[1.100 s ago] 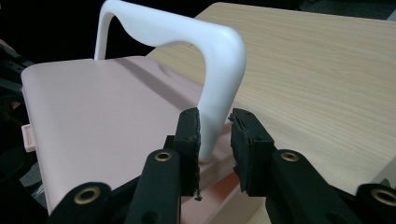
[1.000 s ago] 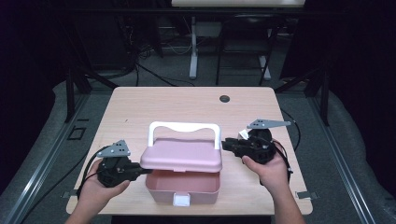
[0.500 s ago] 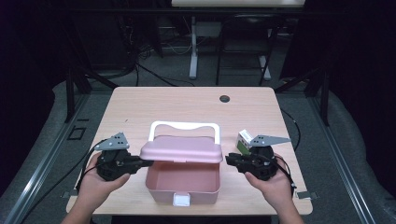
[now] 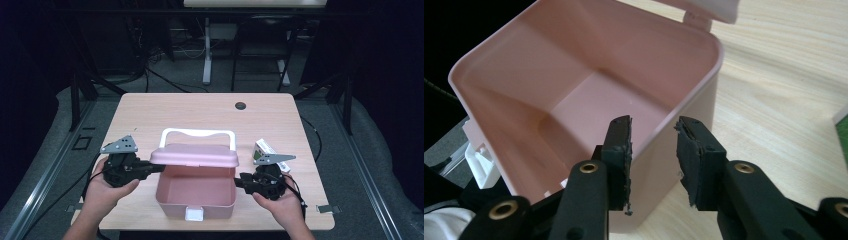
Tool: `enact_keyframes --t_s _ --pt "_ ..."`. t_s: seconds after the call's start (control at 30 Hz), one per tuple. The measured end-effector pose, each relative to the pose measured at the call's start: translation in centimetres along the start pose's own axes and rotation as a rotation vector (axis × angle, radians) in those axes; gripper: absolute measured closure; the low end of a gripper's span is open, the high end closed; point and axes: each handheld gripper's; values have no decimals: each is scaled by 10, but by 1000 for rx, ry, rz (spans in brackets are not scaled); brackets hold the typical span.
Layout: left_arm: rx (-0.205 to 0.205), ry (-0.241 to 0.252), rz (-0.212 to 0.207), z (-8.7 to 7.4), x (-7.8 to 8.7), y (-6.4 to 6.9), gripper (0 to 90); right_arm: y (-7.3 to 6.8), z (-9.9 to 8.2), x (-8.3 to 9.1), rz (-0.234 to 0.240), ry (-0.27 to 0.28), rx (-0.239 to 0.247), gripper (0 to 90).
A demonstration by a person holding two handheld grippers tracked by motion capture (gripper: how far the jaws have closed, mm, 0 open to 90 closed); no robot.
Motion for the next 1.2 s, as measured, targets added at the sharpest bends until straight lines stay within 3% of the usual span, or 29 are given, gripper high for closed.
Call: enact_keyframes --t_s 0.3,0.63,1.2 --pt "6 11 5 6 -1 -2 898 -5 -5 -12 -7 -23 20 641" --pt "8 19 10 11 -2 -5 898 0 -2 -13 -16 16 16 718" --pt "11 35 26 26 -5 -11 898 4 -1 -16 -40 27 14 726"
Point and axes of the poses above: each handheld gripper's, and its own axes: x roughly backward along the jaws, z roughly out of its top, y roughly to its right, and after that the axes turned 7 degrees about y, right-handed
